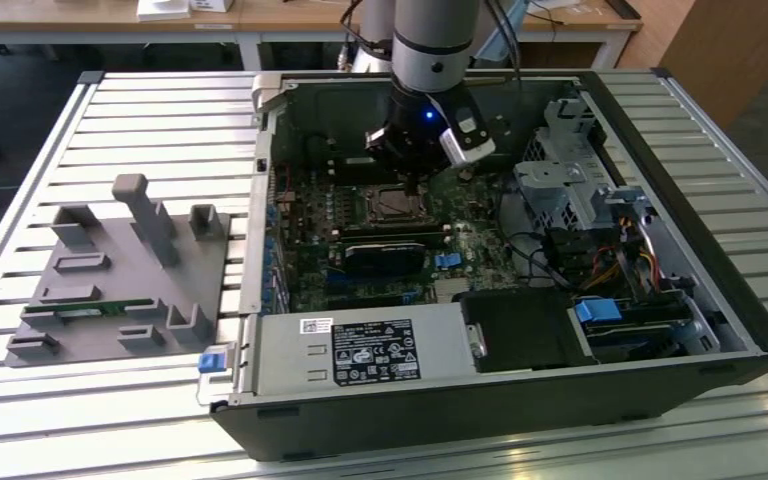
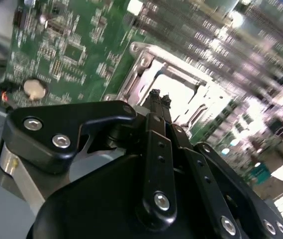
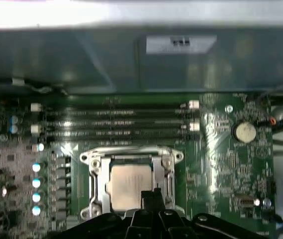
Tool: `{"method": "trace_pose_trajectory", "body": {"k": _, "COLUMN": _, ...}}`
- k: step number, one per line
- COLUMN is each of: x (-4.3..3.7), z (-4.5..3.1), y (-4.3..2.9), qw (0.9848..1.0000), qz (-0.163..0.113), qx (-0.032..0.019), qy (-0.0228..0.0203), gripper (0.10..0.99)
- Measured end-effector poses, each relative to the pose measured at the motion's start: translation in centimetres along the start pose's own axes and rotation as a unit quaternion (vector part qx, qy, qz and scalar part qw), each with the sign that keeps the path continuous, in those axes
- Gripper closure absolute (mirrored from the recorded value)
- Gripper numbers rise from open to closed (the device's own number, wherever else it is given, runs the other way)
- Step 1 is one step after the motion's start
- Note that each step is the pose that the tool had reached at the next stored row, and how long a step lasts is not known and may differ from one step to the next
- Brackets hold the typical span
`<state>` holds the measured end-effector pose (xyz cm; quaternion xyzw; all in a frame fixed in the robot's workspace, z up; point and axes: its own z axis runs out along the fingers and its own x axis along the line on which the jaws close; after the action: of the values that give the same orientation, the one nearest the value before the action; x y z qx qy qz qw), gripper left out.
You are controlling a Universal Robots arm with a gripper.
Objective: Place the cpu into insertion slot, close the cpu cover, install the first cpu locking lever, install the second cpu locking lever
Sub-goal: 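Install the second cpu locking lever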
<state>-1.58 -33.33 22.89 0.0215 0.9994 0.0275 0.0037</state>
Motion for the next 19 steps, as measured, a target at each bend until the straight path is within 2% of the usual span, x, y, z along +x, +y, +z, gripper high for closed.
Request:
{"method": "trace_pose_trajectory", "body": {"k": 3, "x": -0.05, "z": -0.01, "y": -1.16, "qw": 1.0, "qz": 0.0, "qx": -0.0001, "qy": 0.0001, "gripper": 0.98}}
{"method": "trace_pose_trajectory", "body": {"k": 5, "x": -0.07, "z": 0.0, "y": -1.55, "qw": 1.0, "qz": 0.0, "qx": -0.0024, "qy": 0.0014, "gripper": 0.98}}
{"method": "trace_pose_trajectory", "body": {"k": 8, "x": -0.08, "z": 0.01, "y": -1.93, "qw": 0.9999, "qz": 0.0, "qx": -0.0162, "qy": 0.0054, "gripper": 0.98}}
{"method": "trace_pose_trajectory", "body": {"k": 9, "x": -0.1, "z": 0.01, "y": -2.2, "qw": 0.9998, "qz": 0.0, "qx": -0.0183, "qy": 0.0054, "gripper": 0.98}}
{"method": "trace_pose_trajectory", "body": {"k": 15, "x": -0.16, "z": -0.05, "y": -3.78, "qw": 0.9998, "qz": 0.0, "qx": -0.0192, "qy": 0.0055, "gripper": 0.98}}
{"method": "trace_pose_trajectory", "body": {"k": 17, "x": -0.05, "z": -0.04, "y": -3.93, "qw": 0.9998, "qz": 0.001, "qx": -0.0193, "qy": 0.0054, "gripper": 0.98}}
{"method": "trace_pose_trajectory", "body": {"k": 19, "x": 0.43, "z": -0.03, "y": -3.97, "qw": 0.9998, "qz": 0.0, "qx": -0.0193, "qy": 0.0055, "gripper": 0.98}}
